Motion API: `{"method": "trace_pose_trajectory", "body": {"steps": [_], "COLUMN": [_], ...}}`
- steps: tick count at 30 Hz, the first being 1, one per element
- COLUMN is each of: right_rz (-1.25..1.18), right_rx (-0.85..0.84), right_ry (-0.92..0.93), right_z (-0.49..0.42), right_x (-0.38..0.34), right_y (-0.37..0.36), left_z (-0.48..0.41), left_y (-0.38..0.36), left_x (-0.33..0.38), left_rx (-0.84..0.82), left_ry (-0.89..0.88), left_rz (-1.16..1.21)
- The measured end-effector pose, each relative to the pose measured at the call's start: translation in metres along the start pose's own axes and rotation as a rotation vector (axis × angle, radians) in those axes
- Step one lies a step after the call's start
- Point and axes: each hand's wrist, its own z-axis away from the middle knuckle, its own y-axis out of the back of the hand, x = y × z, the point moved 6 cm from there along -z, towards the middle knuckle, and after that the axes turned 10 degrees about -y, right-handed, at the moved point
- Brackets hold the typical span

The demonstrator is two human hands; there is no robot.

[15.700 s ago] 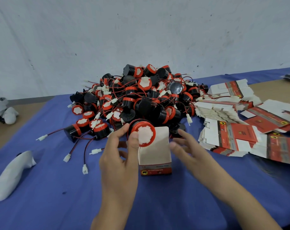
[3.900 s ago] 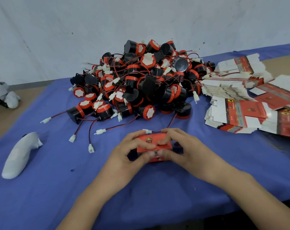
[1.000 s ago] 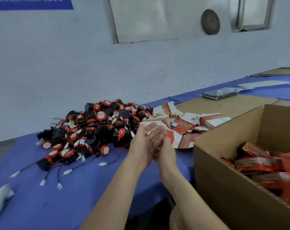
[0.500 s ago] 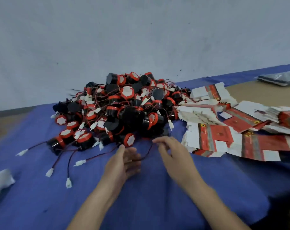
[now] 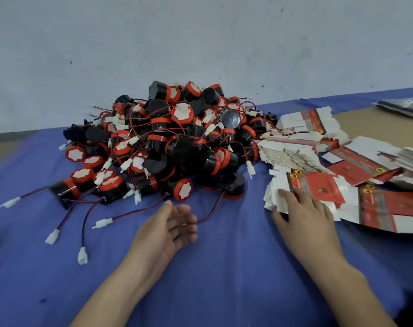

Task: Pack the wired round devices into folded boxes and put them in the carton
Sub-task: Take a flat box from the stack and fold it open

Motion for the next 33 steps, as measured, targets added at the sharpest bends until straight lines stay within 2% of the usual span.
{"method": "trace_pose_trajectory", "body": {"steps": [5,8,10,12,15,19,22,26,30,33], "right_rz": [-0.081,-0.319,-0.598,-0.894,-1.191,-1.403,-1.544,-1.469,-1.260,-1.222], "right_rx": [0.010,0.095,0.109,0.028,-0.049,-0.101,-0.299,-0.487,-0.555,-0.549], "right_ry": [0.117,0.273,0.344,0.318,0.270,0.167,0.116,0.076,0.066,0.068], "right_z": [0.021,0.030,0.037,0.043,0.046,0.037,0.027,0.020,0.028,0.037], "right_x": [-0.010,-0.023,-0.030,-0.034,-0.041,-0.040,-0.045,-0.065,-0.090,-0.105], "right_y": [0.008,0.029,0.043,0.050,0.059,0.055,0.038,0.013,-0.010,-0.017], "left_z": [0.007,0.010,0.012,0.013,0.014,0.017,0.017,0.018,0.029,0.035], "left_y": [0.000,0.000,-0.001,-0.001,0.000,0.009,0.015,0.008,0.008,0.013], "left_x": [0.005,0.007,0.008,0.009,0.013,0.018,0.026,0.032,0.022,0.020], "left_rx": [0.012,0.026,0.035,0.039,0.037,0.063,0.073,0.025,0.090,0.128], "left_ry": [-0.011,-0.014,-0.022,-0.029,-0.051,-0.178,-0.276,-0.179,-0.025,0.026], "left_rz": [0.016,0.019,0.021,0.035,0.052,-0.068,-0.150,-0.098,-0.054,-0.013]}}
